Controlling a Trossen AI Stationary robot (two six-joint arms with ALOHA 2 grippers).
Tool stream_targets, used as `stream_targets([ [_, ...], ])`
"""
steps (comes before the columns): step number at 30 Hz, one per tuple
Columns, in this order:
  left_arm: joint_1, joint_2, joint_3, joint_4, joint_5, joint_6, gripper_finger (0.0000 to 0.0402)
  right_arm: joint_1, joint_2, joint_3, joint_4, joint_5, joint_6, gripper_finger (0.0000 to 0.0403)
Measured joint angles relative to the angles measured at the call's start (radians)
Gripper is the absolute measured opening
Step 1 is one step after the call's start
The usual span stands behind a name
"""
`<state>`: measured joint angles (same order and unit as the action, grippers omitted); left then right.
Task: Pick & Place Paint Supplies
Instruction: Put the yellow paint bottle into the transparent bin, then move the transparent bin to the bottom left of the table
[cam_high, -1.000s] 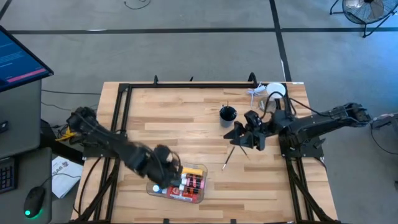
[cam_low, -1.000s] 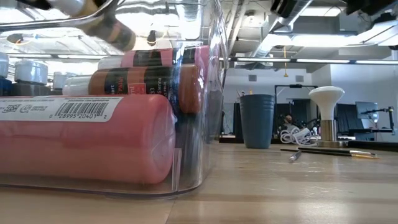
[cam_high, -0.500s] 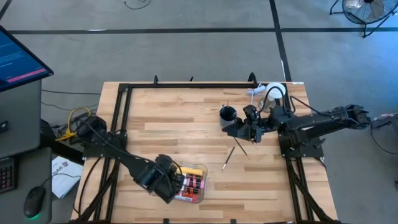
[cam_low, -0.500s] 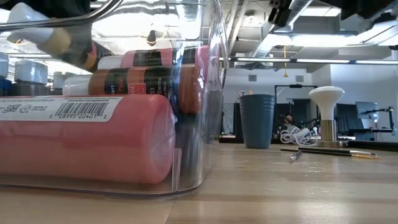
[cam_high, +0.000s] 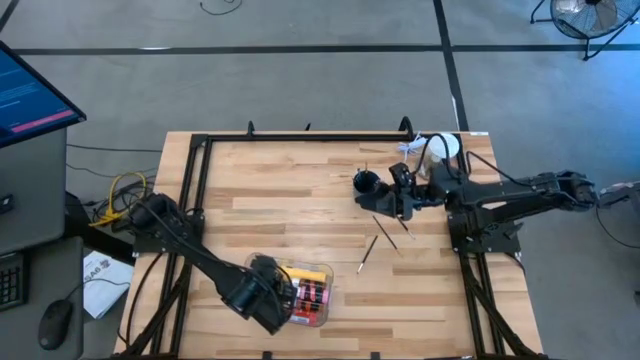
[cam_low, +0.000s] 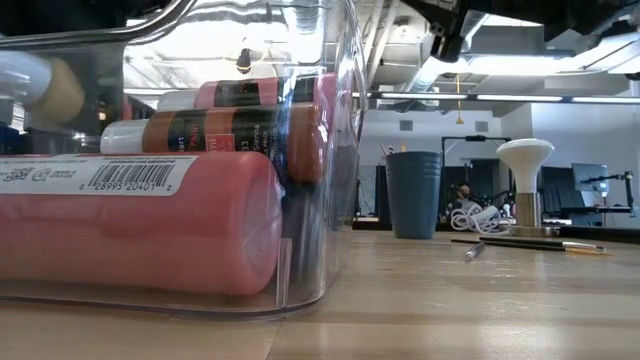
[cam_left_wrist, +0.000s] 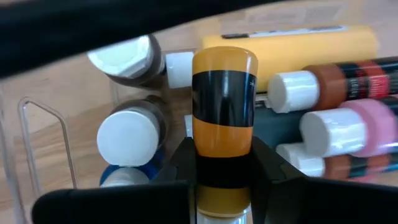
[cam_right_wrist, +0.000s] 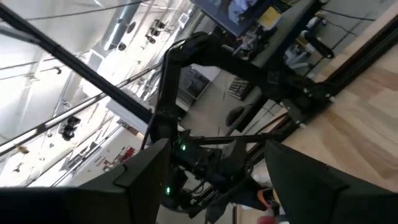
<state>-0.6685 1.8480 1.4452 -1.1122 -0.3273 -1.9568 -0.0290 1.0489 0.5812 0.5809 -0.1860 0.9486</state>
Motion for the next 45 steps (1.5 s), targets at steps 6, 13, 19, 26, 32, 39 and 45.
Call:
stream_targets([
  [6,0.000,0.032,0.000,-0.003,0.023,0.016,0.0035,-0.027,0.000,0.000,-0.002,0.001,0.012,0.0255],
  [13,0.002,0.035,-0.001,-0.028,0.020,0.034,0.0037,-0.005,0.000,0.000,-0.002,0.001,0.013,0.0255],
  [19,0.002,0.069,-0.018,-0.024,0.043,0.037,0.0037,0.004,0.000,0.000,-0.002,0.001,0.011,0.0255],
  [26,0.002,0.091,-0.018,0.006,0.065,0.067,0.0070,0.019,0.000,0.000,-0.002,0.000,0.010,0.0255],
  [32,0.002,0.084,-0.018,0.020,0.054,0.072,0.0100,0.025,0.000,0.000,-0.007,0.000,-0.002,0.0255],
  [39,0.002,0.080,-0.019,0.021,0.043,0.084,0.0108,0.025,0.000,0.000,-0.007,0.000,-0.005,0.0255],
  [45,0.002,0.035,-0.018,0.012,-0.012,0.094,0.0106,0.031,0.000,0.000,-0.006,0.000,-0.005,0.0255],
])
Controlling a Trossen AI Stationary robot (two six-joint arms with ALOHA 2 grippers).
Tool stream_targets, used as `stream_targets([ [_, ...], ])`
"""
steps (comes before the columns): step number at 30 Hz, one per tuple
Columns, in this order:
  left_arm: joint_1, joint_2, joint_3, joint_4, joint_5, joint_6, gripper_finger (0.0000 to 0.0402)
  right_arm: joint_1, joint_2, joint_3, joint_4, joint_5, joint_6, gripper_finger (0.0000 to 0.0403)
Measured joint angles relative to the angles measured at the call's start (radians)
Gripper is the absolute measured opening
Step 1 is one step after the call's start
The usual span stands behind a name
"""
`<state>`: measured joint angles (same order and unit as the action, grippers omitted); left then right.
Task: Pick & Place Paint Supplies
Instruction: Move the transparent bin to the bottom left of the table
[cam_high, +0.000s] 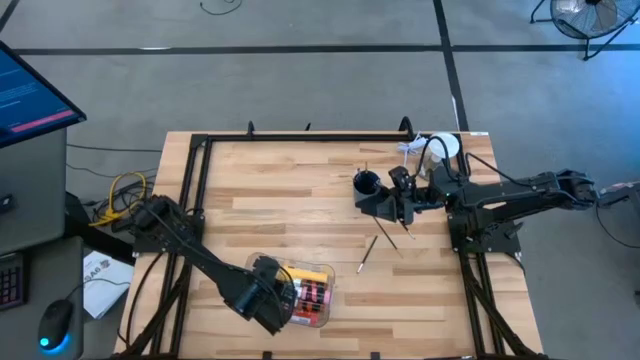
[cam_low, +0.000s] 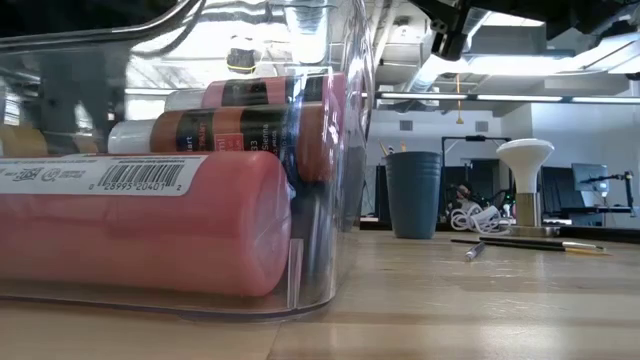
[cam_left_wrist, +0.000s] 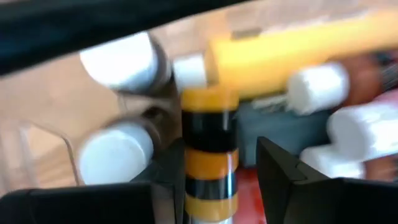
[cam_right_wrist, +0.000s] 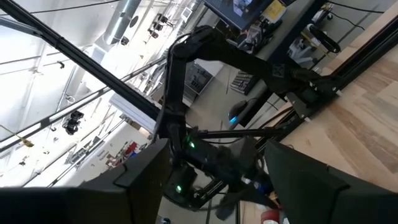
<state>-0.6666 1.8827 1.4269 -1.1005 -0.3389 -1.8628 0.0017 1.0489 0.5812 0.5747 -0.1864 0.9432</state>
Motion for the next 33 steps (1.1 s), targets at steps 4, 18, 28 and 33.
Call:
stream_targets([
  [4,0.000,-0.053,0.000,-0.002,-0.109,0.017,0.0106,0.007,0.000,0.000,0.000,0.000,-0.008,0.0255],
  [18,0.127,-0.363,0.000,0.037,-0.387,0.662,0.0106,0.068,0.000,0.000,-0.016,-0.035,-0.063,0.0255],
  [28,0.393,-0.486,0.000,0.055,-0.240,1.136,0.0106,0.266,0.023,0.000,-0.201,-0.071,0.117,0.0255],
  [33,0.480,-0.444,0.000,0.097,-0.054,1.334,0.0106,0.369,0.082,0.002,-0.152,0.072,0.158,0.0255],
])
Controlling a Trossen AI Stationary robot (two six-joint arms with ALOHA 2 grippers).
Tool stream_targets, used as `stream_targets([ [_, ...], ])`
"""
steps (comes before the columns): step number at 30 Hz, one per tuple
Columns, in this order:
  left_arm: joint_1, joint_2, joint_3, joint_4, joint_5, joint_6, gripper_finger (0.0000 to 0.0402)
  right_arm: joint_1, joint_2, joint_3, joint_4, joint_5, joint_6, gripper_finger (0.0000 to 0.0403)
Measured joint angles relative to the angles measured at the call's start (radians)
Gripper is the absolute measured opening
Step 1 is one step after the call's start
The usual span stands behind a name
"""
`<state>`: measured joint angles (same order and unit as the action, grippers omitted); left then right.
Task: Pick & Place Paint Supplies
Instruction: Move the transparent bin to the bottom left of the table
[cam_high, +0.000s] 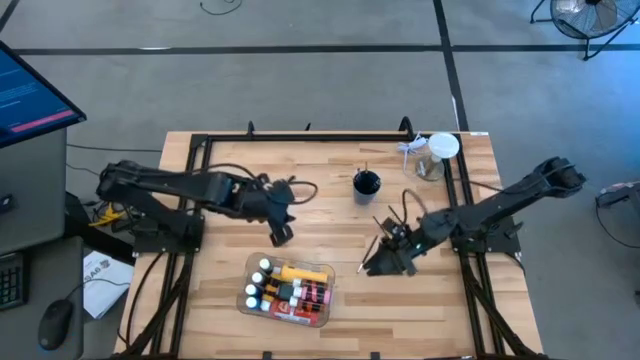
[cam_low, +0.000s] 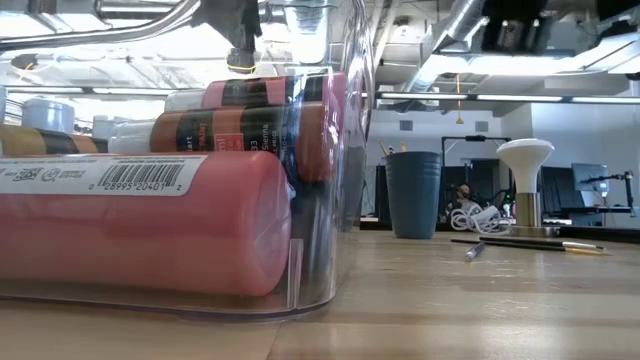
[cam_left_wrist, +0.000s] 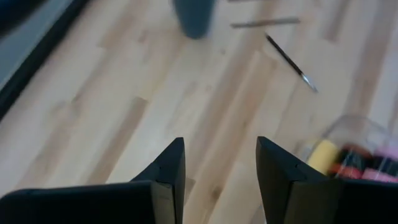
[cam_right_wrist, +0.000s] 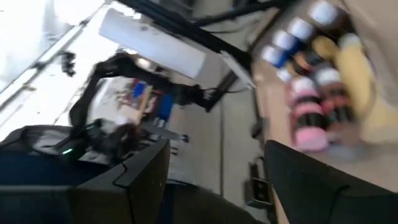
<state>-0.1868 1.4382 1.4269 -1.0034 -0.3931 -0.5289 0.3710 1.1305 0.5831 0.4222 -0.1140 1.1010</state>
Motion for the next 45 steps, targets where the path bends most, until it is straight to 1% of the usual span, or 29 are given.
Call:
stream_targets([
  [3,0.012,0.045,-0.009,0.046,0.062,0.092,0.0106,0.048,0.080,0.000,0.000,0.064,0.045,0.0255],
  [5,0.017,0.069,-0.046,0.104,0.102,0.117,0.0105,0.079,0.154,-0.001,0.012,0.075,0.121,0.0255],
  [8,0.025,0.102,-0.128,0.212,0.192,0.124,0.0099,0.112,0.287,0.022,0.053,0.070,0.229,0.0255],
  [11,0.026,0.117,-0.208,0.321,0.259,0.118,0.0088,0.119,0.400,0.086,0.068,0.066,0.274,0.0255],
  [14,0.032,0.116,-0.283,0.417,0.314,0.074,0.0065,0.113,0.503,0.156,0.053,0.067,0.320,0.0245],
  [16,0.038,0.116,-0.328,0.433,0.346,0.053,0.0039,0.107,0.563,0.203,0.046,0.061,0.330,0.0226],
  [18,0.047,0.116,-0.371,0.439,0.382,0.049,0.0012,0.101,0.612,0.249,0.052,0.041,0.330,0.0195],
  [21,0.057,0.116,-0.431,0.441,0.427,0.025,0.0006,0.090,0.669,0.306,0.051,0.007,0.317,0.0126],
  [24,0.059,0.108,-0.465,0.446,0.460,0.023,0.0001,0.079,0.690,0.338,0.044,-0.011,0.283,0.0045],
  [25,0.059,0.108,-0.472,0.449,0.475,0.023,0.0001,0.074,0.691,0.341,0.045,-0.012,0.270,0.0023],
  [26,0.059,0.108,-0.480,0.447,0.491,0.023,0.0001,0.068,0.690,0.342,0.047,-0.012,0.257,0.0012],
  [31,0.043,0.108,-0.516,0.449,0.546,0.000,0.0000,0.024,0.690,0.346,0.048,-0.015,0.243,0.0021],
  [35,0.003,0.105,-0.537,0.444,0.570,-0.024,0.0000,0.002,0.691,0.366,0.050,-0.026,0.204,0.0003],
  [37,-0.018,0.099,-0.547,0.441,0.581,-0.034,0.0000,-0.008,0.691,0.374,0.042,-0.027,0.193,0.0005],
  [41,-0.062,0.089,-0.569,0.438,0.579,-0.066,0.0000,-0.026,0.691,0.395,-0.021,-0.027,0.160,0.0001],
  [45,-0.089,0.069,-0.602,0.436,0.558,-0.110,0.0000,-0.043,0.691,0.423,-0.065,-0.071,0.127,0.0001],
])
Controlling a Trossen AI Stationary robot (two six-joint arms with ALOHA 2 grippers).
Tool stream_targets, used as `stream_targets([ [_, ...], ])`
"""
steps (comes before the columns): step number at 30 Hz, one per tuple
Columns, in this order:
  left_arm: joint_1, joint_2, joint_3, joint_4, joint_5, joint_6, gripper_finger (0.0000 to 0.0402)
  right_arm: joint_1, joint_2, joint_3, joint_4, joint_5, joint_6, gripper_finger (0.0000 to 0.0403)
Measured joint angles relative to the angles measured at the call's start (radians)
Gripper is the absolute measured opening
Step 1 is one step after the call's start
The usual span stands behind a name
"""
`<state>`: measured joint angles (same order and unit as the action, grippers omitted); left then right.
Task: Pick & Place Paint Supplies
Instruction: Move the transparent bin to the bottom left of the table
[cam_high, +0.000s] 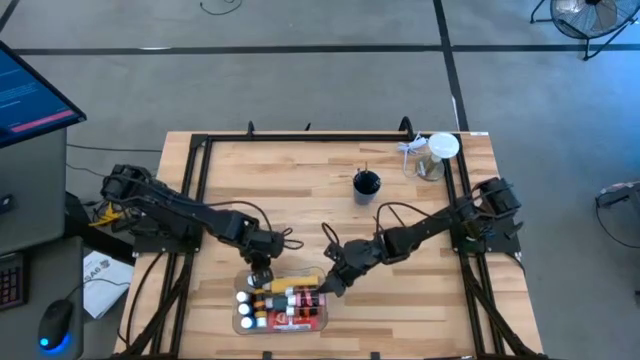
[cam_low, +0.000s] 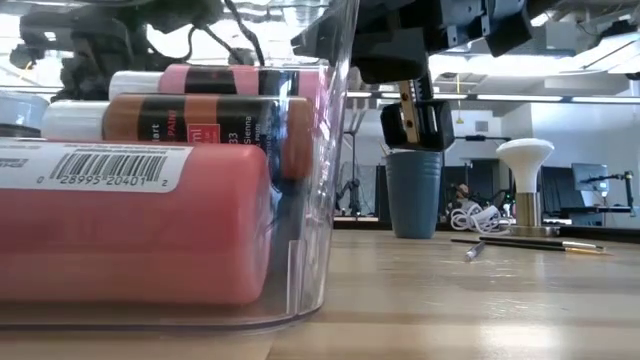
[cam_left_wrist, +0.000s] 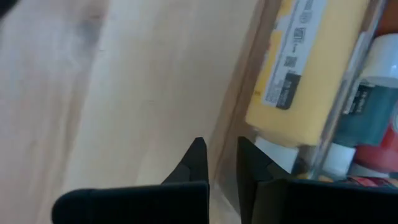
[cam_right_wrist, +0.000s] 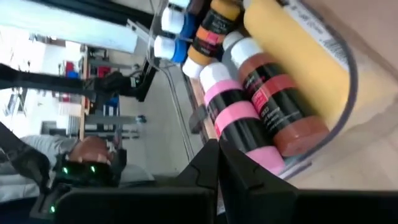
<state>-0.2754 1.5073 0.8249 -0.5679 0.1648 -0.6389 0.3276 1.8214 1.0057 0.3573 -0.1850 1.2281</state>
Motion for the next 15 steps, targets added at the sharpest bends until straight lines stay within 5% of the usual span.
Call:
stream_targets([
  [7,0.015,-0.115,-0.014,0.011,-0.179,-0.047,0.0000,-0.006,-0.080,0.041,-0.081,-0.018,-0.008,0.0001],
  [15,0.133,-0.211,-0.014,0.080,-0.192,0.003,0.0000,0.041,-0.143,0.089,-0.641,0.034,0.090,0.0000],
])
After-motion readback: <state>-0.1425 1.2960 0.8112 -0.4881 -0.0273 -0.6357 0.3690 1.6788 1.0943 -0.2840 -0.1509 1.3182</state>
